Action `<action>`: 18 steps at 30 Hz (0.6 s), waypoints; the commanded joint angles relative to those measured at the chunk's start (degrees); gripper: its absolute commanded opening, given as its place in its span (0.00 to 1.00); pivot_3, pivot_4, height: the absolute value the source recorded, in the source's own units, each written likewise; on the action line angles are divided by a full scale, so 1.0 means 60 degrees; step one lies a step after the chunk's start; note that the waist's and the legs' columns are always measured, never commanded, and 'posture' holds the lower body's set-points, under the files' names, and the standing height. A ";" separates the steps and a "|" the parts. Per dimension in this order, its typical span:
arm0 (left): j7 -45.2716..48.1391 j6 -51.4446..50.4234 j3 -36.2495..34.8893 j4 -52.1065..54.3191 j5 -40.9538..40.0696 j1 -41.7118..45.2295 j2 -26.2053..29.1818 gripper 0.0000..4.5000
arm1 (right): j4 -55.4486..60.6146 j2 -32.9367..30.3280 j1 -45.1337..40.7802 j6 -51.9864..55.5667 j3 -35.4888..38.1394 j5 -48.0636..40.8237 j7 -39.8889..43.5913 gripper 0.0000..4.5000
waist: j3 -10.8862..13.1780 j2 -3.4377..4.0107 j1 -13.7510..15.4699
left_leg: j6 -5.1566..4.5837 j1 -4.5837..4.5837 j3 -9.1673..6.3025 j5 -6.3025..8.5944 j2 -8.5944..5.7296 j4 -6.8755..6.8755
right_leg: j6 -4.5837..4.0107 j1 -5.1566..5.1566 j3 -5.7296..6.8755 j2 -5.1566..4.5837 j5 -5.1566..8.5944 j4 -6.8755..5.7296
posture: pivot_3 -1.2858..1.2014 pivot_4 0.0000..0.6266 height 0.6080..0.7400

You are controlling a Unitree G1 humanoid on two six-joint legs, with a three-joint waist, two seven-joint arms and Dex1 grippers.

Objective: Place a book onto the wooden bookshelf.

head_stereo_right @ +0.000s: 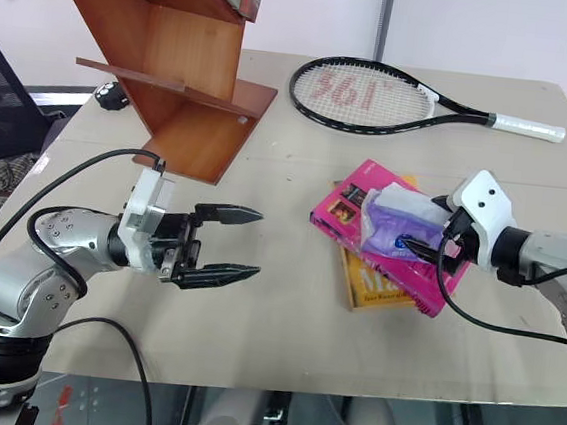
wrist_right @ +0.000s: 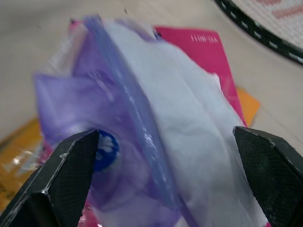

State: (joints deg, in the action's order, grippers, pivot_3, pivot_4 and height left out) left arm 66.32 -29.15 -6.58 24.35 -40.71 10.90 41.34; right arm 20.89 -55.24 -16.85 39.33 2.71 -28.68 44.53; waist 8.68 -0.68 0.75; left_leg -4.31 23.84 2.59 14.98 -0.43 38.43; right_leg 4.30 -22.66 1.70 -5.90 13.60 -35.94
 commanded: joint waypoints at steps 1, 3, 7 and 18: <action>-0.0081 0.0190 -0.0235 0.0453 -0.0228 -0.0079 0.0055 0.99 | -0.0238 -0.0079 -0.0391 -0.0302 0.0017 0.0274 0.0372 1.00 | 0.0000 0.0000 0.0001 | 0.0000 -0.0001 -0.0001 0.0000 0.0002 0.0000 | 0.0000 0.0000 0.0001 0.0002 0.0000 -0.0004 | 0.52 0.24 1.00; -0.0086 0.0226 -0.0292 0.0454 -0.0244 -0.0153 0.0069 0.99 | -0.0356 -0.0101 -0.0465 -0.0201 -0.0112 0.0295 0.0602 1.00 | 0.0000 0.0001 0.0000 | 0.0001 -0.0001 -0.0003 0.0000 0.0005 0.0000 | 0.0001 0.0000 0.0002 0.0007 0.0000 -0.0004 | 0.52 0.24 1.00; -0.0009 0.0347 -0.0321 0.0465 -0.0214 -0.0297 0.0116 0.99 | -0.0671 0.0068 -0.0575 0.0093 -0.0390 0.0275 0.0906 1.00 | 0.0000 0.0001 0.0000 | 0.0001 -0.0001 -0.0002 0.0000 0.0005 0.0000 | 0.0002 0.0000 0.0002 0.0007 -0.0001 -0.0003 | 0.52 0.24 1.00; 0.0060 0.0553 -0.0169 0.0378 -0.0168 -0.0290 0.0114 1.00 | -0.0448 0.0542 -0.0099 0.0405 0.0019 0.0318 0.0504 0.01 | -0.0002 -0.0001 0.0010 | 0.0001 -0.0005 -0.0003 0.0000 0.0005 0.0004 | 0.0001 0.0008 0.0003 0.0005 -0.0001 -0.0005 | 0.52 0.24 1.00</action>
State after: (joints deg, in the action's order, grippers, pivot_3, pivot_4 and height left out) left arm 66.16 -27.01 -6.75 25.29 -40.74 8.80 41.59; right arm 17.41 -52.09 -18.42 41.14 1.27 -27.02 48.26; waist 8.67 -0.68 0.80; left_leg -4.30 23.81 2.57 14.98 -0.40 38.45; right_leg 4.31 -22.61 1.72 -5.86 13.59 -35.96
